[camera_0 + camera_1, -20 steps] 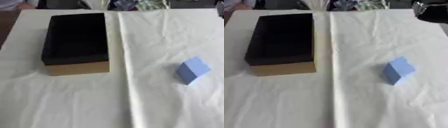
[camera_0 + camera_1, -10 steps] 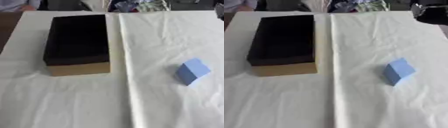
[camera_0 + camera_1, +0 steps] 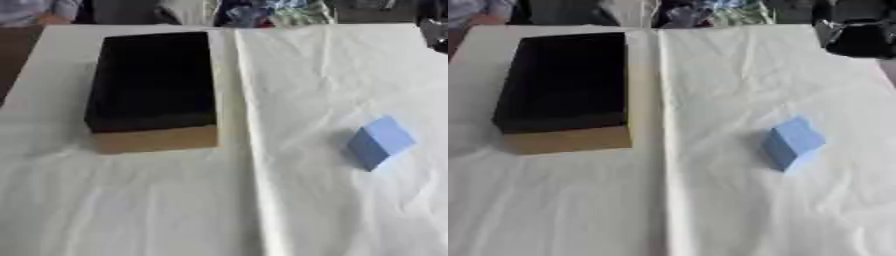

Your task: Pick up objects on the table and place them in the box.

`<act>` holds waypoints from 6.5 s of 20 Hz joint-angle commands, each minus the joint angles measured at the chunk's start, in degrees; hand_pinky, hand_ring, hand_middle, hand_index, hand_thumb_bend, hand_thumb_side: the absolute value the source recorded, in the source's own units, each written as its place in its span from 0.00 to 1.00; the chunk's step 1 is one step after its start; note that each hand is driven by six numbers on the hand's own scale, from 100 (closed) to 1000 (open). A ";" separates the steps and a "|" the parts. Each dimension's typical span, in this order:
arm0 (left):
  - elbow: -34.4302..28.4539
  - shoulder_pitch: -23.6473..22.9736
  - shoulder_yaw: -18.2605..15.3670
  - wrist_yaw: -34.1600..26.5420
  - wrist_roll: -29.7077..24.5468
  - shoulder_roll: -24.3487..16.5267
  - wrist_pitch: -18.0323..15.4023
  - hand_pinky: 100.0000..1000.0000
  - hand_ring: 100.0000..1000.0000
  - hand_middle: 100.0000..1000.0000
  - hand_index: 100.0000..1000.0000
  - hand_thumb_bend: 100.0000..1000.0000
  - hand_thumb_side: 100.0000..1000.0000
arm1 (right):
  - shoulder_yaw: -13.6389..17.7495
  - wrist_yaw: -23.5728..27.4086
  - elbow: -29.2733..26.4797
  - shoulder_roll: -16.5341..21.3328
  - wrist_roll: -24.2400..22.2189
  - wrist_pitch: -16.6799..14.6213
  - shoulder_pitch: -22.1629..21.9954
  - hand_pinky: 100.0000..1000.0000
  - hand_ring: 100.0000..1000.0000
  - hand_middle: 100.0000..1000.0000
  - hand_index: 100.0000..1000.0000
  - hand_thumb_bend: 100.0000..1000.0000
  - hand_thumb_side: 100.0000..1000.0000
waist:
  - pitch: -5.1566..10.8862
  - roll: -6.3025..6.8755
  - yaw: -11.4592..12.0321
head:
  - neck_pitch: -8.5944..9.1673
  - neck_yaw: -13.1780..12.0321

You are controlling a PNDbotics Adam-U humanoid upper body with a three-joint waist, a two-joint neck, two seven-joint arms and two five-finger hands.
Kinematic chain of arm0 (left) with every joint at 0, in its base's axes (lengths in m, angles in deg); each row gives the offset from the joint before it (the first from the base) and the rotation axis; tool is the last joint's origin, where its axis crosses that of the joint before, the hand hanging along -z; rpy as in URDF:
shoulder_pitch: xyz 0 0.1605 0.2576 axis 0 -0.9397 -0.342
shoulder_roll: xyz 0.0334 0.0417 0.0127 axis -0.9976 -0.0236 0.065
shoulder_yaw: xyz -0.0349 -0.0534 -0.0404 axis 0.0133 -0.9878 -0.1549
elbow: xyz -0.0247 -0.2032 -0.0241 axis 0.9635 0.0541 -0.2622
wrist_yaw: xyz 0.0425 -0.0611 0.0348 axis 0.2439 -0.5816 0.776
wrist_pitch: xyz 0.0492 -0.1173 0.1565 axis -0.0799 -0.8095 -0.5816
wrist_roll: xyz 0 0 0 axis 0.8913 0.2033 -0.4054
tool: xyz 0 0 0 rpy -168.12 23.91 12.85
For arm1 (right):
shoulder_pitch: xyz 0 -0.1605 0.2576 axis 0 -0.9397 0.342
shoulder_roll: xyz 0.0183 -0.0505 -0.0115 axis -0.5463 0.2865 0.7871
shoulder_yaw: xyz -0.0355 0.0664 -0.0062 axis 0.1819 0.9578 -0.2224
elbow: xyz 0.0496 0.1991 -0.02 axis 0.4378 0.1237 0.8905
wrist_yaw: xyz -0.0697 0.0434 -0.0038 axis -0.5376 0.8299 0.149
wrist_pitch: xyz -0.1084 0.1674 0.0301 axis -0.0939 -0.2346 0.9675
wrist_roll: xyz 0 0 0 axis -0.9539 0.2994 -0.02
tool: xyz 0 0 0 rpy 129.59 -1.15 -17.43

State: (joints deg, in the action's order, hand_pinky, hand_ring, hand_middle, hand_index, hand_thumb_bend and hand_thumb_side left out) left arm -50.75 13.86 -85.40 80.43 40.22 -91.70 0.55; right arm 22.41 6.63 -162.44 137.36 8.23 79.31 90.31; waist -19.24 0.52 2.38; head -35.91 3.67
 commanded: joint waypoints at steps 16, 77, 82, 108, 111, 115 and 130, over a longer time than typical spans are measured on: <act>-1.07 -0.09 -0.40 -0.24 -0.21 -1.63 0.46 1.00 0.61 0.63 0.86 0.00 0.62 | -4.22 4.61 -0.54 4.99 -15.16 2.28 -2.41 0.95 0.94 0.84 0.96 0.00 0.67 | 2.25 -0.12 -0.96 | -1.58 0.14; -1.07 0.28 -0.46 -0.22 -0.36 -1.51 0.84 1.00 0.63 0.63 0.86 0.00 0.60 | -4.75 -7.26 -0.54 -2.25 -22.37 9.66 -13.36 0.98 1.00 0.90 1.00 0.09 0.68 | 2.13 -0.64 -1.90 | 0.18 0.28; -1.07 0.29 -0.46 -0.25 -0.38 -1.47 0.85 1.00 0.63 0.63 0.86 0.00 0.60 | -4.81 -7.25 -0.54 -3.10 -20.84 11.68 -14.21 0.98 1.00 0.90 1.00 0.06 0.74 | 2.07 -0.71 -1.82 | 0.32 0.33; -1.07 0.51 -0.37 -0.40 -0.83 -0.96 1.03 1.00 0.64 0.63 0.86 0.00 0.60 | -4.23 -3.10 -0.54 -12.07 -10.48 14.96 -17.24 0.98 0.98 0.89 1.00 0.02 0.58 | 1.47 -0.52 -1.72 | 0.84 0.71; -1.07 0.52 -0.36 -0.43 -0.86 -0.87 1.06 1.00 0.64 0.63 0.86 0.00 0.60 | -4.42 -3.92 -0.54 -12.41 -9.59 15.50 -17.31 0.96 0.96 0.89 1.00 0.03 0.55 | 1.35 -0.50 -1.70 | 0.89 0.77; -1.07 0.58 -0.35 -0.47 -0.95 -0.78 1.09 1.00 0.64 0.63 0.86 0.00 0.60 | -4.78 -4.60 -0.54 -12.98 -8.70 15.62 -17.43 0.94 0.95 0.89 1.00 0.03 0.55 | 1.20 -0.39 -1.73 | 0.99 0.78; -1.07 0.44 -0.35 -0.70 -1.25 -0.42 1.26 1.00 0.64 0.63 0.86 0.00 0.60 | -5.93 -9.23 -0.54 -14.33 -7.35 14.54 -17.97 0.86 0.85 0.87 1.00 0.10 0.47 | 0.84 -0.03 -2.00 | 1.27 0.89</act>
State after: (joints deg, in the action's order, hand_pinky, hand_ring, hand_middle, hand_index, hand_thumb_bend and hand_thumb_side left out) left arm -50.75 13.99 -85.40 80.13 39.22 -91.66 1.90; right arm 16.77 -2.29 -162.47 122.59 1.44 93.55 72.45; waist -19.08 0.41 0.40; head -35.14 4.52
